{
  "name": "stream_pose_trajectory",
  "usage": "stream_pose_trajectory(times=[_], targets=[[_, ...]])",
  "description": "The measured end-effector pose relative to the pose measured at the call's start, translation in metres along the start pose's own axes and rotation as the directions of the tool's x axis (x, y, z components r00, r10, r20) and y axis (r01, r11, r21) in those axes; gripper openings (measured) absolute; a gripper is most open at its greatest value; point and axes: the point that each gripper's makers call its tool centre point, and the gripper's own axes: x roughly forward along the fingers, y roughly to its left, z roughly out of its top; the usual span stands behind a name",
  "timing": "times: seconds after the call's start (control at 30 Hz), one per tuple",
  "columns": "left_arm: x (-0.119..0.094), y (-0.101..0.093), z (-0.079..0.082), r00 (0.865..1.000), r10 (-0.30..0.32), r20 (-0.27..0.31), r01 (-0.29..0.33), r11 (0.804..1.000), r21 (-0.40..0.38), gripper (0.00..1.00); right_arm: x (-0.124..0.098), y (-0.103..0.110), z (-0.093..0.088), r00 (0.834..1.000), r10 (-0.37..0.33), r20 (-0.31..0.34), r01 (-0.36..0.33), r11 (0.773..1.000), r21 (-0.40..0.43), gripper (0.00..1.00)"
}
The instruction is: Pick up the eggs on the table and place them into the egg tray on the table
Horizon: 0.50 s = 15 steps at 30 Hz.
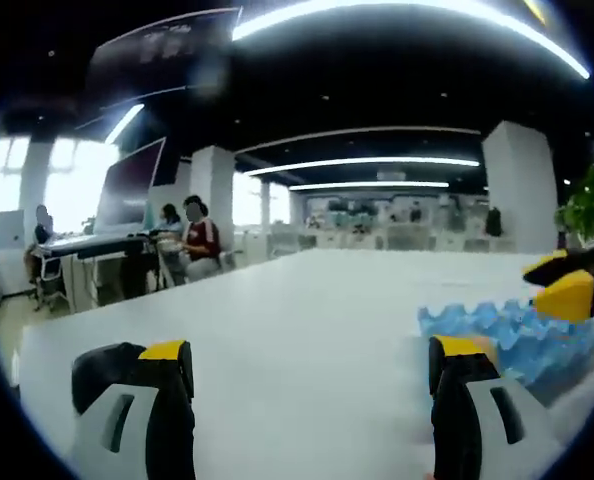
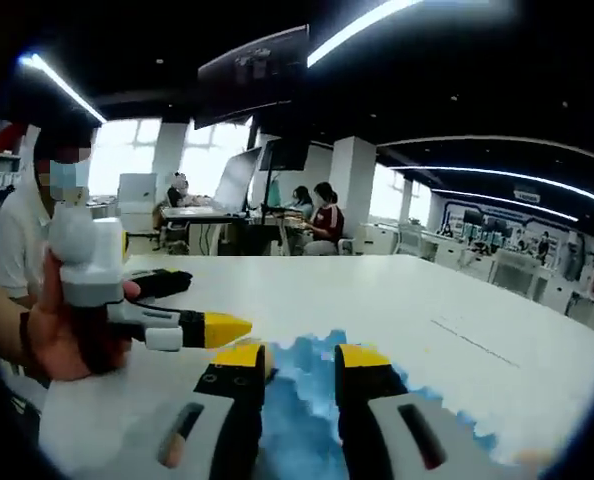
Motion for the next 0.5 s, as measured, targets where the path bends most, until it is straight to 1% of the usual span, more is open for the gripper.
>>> stream_pose_trajectory(times=[0.03, 0.07, 0.1, 0.13, 0.17, 0.2, 0.23, 0.27, 0.3, 0.33, 0.37, 0.4, 0.43, 0.47, 0.5], targets=[[-0.001, 0.000, 0.000, 1.000, -0.003, 0.001, 0.003, 1.000, -0.004, 1.00, -0.007, -0.014, -0.006, 0.999, -0.027, -0.039, 0.026, 0.999, -0.025, 0.28], [-0.003, -0.001, 0.002, 1.000, -0.019, 0.003, 0.019, 1.000, -0.019, 1.00, -0.022, -0.043, -0.026, 0.986, -0.085, -0.141, 0.078, 0.996, -0.054, 0.28], [-0.004, -0.003, 0.003, 0.999, -0.038, 0.006, 0.038, 0.999, -0.034, 1.00, -0.034, -0.060, -0.042, 0.974, -0.103, -0.201, 0.096, 0.994, -0.044, 0.27], [-0.007, -0.008, 0.007, 0.997, -0.077, 0.017, 0.078, 0.995, -0.060, 1.00, -0.046, -0.072, -0.055, 0.965, -0.097, -0.245, 0.098, 0.995, -0.010, 0.26], [-0.009, -0.012, 0.011, 0.993, -0.111, 0.030, 0.113, 0.991, -0.074, 1.00, -0.057, -0.083, -0.065, 0.959, -0.086, -0.268, 0.102, 0.994, 0.048, 0.26], [-0.012, -0.016, 0.015, 0.989, -0.136, 0.051, 0.140, 0.986, -0.090, 1.00, -0.063, -0.088, -0.069, 0.958, -0.074, -0.278, 0.100, 0.992, 0.081, 0.26], [-0.015, -0.022, 0.019, 0.984, -0.170, 0.061, 0.175, 0.980, -0.091, 1.00, -0.077, -0.095, -0.078, 0.951, -0.050, -0.304, 0.089, 0.989, 0.114, 0.26], [-0.020, -0.030, 0.023, 0.973, -0.218, 0.074, 0.224, 0.972, -0.074, 1.00, -0.086, -0.104, -0.075, 0.962, -0.070, -0.263, 0.103, 0.988, 0.112, 0.26], [-0.024, -0.038, 0.028, 0.962, -0.257, 0.094, 0.263, 0.963, -0.056, 1.00, -0.090, -0.108, -0.072, 0.971, -0.075, -0.226, 0.107, 0.986, 0.131, 0.23], [-0.027, -0.042, 0.029, 0.956, -0.276, 0.097, 0.282, 0.958, -0.049, 1.00, -0.099, -0.106, -0.077, 0.972, -0.029, -0.231, 0.075, 0.978, 0.193, 0.21], [-0.031, -0.049, 0.031, 0.946, -0.307, 0.102, 0.312, 0.950, -0.030, 1.00, -0.101, -0.104, -0.077, 0.978, 0.007, -0.208, 0.037, 0.977, 0.210, 0.21], [-0.036, -0.056, 0.034, 0.932, -0.344, 0.112, 0.347, 0.938, -0.010, 1.00, -0.104, -0.101, -0.079, 0.977, 0.042, -0.207, 0.006, 0.974, 0.225, 0.21], [-0.041, -0.064, 0.036, 0.916, -0.386, 0.113, 0.387, 0.922, 0.008, 1.00, -0.104, -0.099, -0.084, 0.972, 0.065, -0.228, -0.009, 0.971, 0.237, 0.22], [-0.047, -0.074, 0.036, 0.893, -0.436, 0.110, 0.436, 0.900, 0.024, 1.00, -0.105, -0.097, -0.087, 0.967, 0.073, -0.245, -0.016, 0.974, 0.227, 0.23], [-0.053, -0.083, 0.037, 0.867, -0.486, 0.108, 0.485, 0.874, 0.040, 1.00, -0.105, -0.095, -0.092, 0.956, 0.087, -0.278, -0.034, 0.981, 0.192, 0.23]])
